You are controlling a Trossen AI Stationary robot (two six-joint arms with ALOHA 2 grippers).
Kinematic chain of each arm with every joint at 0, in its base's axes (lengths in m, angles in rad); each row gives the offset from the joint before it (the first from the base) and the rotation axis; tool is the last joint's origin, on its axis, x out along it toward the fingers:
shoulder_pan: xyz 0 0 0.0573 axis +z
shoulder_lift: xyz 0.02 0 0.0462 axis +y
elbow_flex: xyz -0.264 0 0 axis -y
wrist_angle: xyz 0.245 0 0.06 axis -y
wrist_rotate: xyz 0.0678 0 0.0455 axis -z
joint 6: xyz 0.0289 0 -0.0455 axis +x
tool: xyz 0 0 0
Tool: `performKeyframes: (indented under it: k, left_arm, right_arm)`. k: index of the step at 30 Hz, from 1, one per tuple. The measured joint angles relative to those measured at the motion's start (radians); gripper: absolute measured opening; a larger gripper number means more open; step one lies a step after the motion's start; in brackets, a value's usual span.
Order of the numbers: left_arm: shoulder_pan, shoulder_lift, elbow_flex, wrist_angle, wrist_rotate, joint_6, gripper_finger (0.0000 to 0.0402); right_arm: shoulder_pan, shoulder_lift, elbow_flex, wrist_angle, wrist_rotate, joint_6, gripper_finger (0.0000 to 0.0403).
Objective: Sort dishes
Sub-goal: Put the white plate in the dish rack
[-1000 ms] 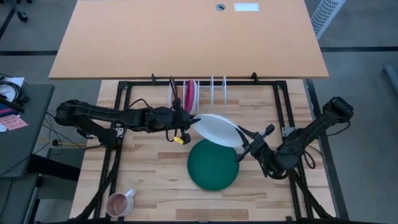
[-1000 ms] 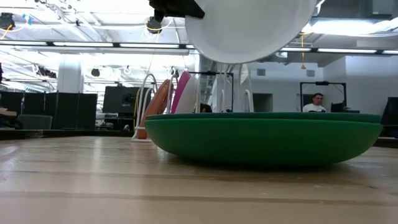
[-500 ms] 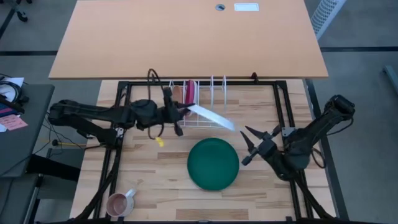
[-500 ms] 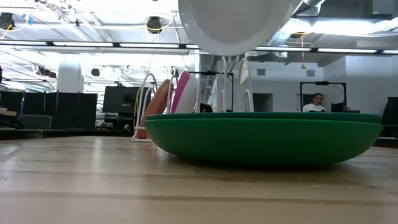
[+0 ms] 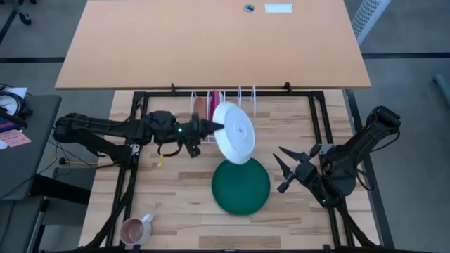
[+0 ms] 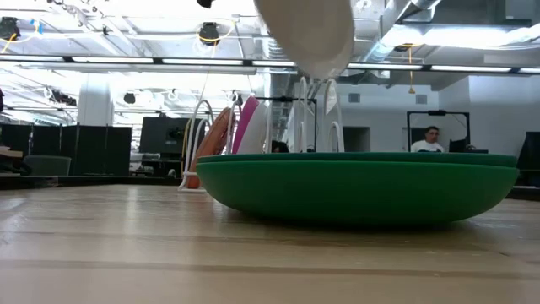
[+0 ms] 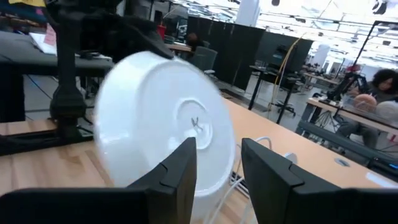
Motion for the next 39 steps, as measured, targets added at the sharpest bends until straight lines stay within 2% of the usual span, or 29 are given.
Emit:
performKeyframes:
  k: [2, 13, 19, 23, 30, 39]
  left_arm:
    - [0.001, 0.000, 0.004, 0.018, 0.009, 0.065, 0.0001]
    - [0.032, 0.000, 0.126, -0.109, 0.025, 0.064, 0.0001]
    - [0.078, -0.003, 0.229, -0.253, 0.023, 0.031, 0.0001]
    - [0.111, -0.002, 0.282, -0.289, 0.034, 0.031, 0.0001]
    - [0.198, -0.001, 0.308, -0.372, 0.036, 0.019, 0.0001]
    - [0.307, -0.002, 0.308, -0.440, 0.185, -0.062, 0.0001]
  right_arm:
    - [0.000, 0.000, 0.000, 0.000, 0.000, -0.005, 0.0133]
    - [0.001, 0.001, -0.001, -0.002, -0.002, -0.006, 0.0133]
    - [0.001, 0.001, -0.002, -0.002, -0.004, -0.006, 0.0133]
    - [0.001, 0.001, -0.002, -0.003, -0.004, -0.004, 0.0133]
    - [0.001, 0.002, -0.002, -0.003, -0.004, 0.004, 0.0133]
    - [0.001, 0.002, -0.002, -0.087, -0.004, 0.079, 0.0133]
